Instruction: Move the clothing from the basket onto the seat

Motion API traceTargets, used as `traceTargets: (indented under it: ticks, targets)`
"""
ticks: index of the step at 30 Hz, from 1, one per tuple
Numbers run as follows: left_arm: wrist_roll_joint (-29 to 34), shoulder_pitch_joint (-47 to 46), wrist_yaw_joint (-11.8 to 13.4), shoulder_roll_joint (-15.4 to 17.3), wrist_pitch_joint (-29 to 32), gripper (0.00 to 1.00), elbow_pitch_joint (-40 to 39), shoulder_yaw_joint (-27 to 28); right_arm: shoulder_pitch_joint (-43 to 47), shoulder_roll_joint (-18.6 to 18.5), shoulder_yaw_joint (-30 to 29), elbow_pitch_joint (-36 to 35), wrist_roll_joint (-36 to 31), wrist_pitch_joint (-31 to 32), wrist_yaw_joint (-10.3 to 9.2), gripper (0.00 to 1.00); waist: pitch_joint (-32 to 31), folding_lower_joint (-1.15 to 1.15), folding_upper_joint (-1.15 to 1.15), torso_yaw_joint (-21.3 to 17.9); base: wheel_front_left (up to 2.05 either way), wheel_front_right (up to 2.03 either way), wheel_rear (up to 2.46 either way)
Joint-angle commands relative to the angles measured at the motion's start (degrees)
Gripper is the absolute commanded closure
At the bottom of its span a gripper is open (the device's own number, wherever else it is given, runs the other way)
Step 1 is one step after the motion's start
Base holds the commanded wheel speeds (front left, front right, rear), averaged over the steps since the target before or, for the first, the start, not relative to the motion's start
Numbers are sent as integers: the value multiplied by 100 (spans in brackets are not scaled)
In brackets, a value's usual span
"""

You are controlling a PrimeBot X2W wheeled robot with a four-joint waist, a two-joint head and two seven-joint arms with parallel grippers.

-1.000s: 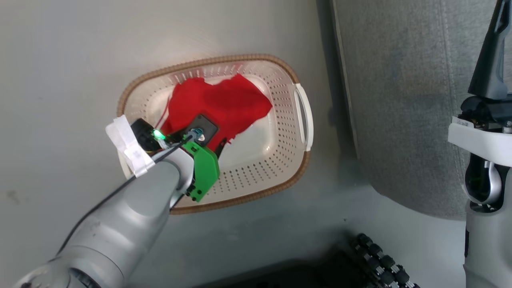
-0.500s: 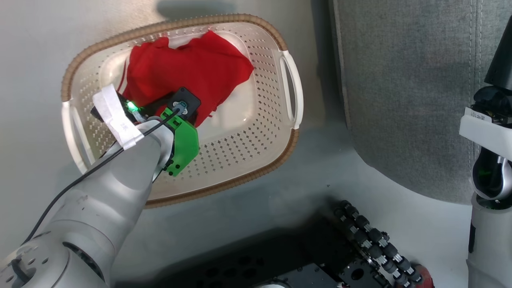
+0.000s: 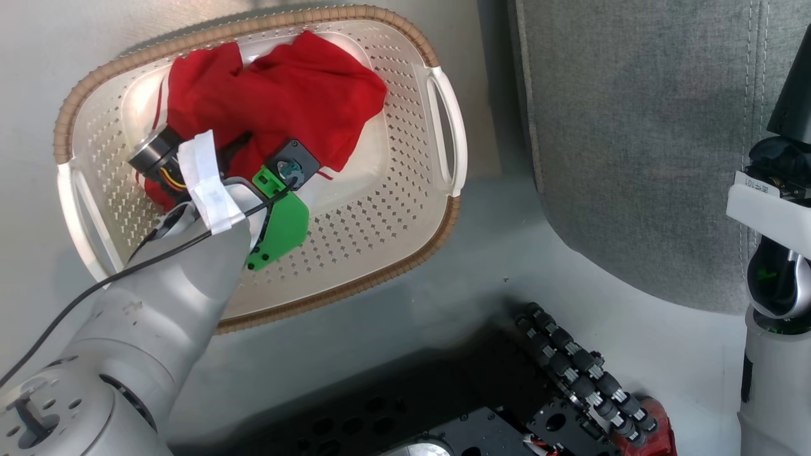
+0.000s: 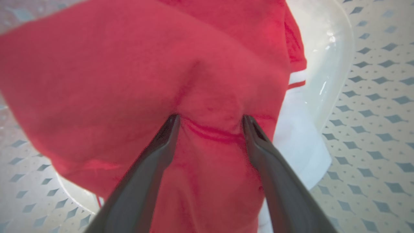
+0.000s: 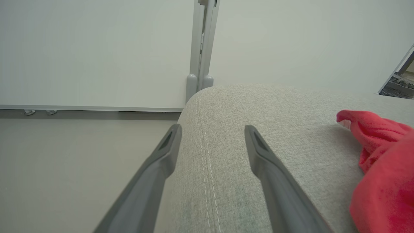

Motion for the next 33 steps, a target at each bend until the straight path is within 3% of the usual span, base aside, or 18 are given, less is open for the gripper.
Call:
traceTargets:
  ticks: [1, 3, 4, 5, 6, 11, 19, 27, 33]
  targets:
    - [32, -134, 73, 78, -57, 18, 30, -16, -46, 7, -2, -40, 25, -18, -10, 0, 27, 0, 0, -16, 0, 0, 0]
    - [64, -161, 132, 81, -157, 51, 32, -37, -24, 6, 9, -59, 7, -18, -10, 0, 65, 0, 0, -30, 0, 0, 0]
    - [76, -169, 156, 82, -199, 59, 35, -44, -14, 6, 13, -67, -10, -18, -10, 0, 88, 0, 0, -32, 0, 0, 0]
    - [86, -178, 166, 83, -219, 75, 38, -52, -8, 6, 7, -70, -13, -18, -10, 0, 98, 0, 0, -32, 0, 0, 0]
    - [84, -189, 169, 75, -260, 100, 39, -54, 7, 6, -35, -50, 51, -18, -10, 0, 109, 0, 0, -26, 0, 0, 0]
    - [-35, -211, 63, 11, -292, 100, 43, -20, 1, 7, -116, -15, 108, -18, -10, 0, 127, 0, 0, 13, 0, 0, 0]
    - [-195, -67, 152, -188, -909, 100, -13, 82, -29, 5, -148, 60, 1, -18, -10, 0, -318, 0, 0, 251, 0, 0, 0]
    - [-545, 383, 176, -316, -1244, 100, -437, 400, 157, 2, 99, 306, -269, -17, -10, 0, -1264, 0, 0, 531, 0, 0, 0]
    - [-634, 1055, 293, -147, -1252, 100, -1490, 814, 461, 0, 303, 551, -526, -17, -10, 0, -2258, 0, 0, 733, 0, 0, 0]
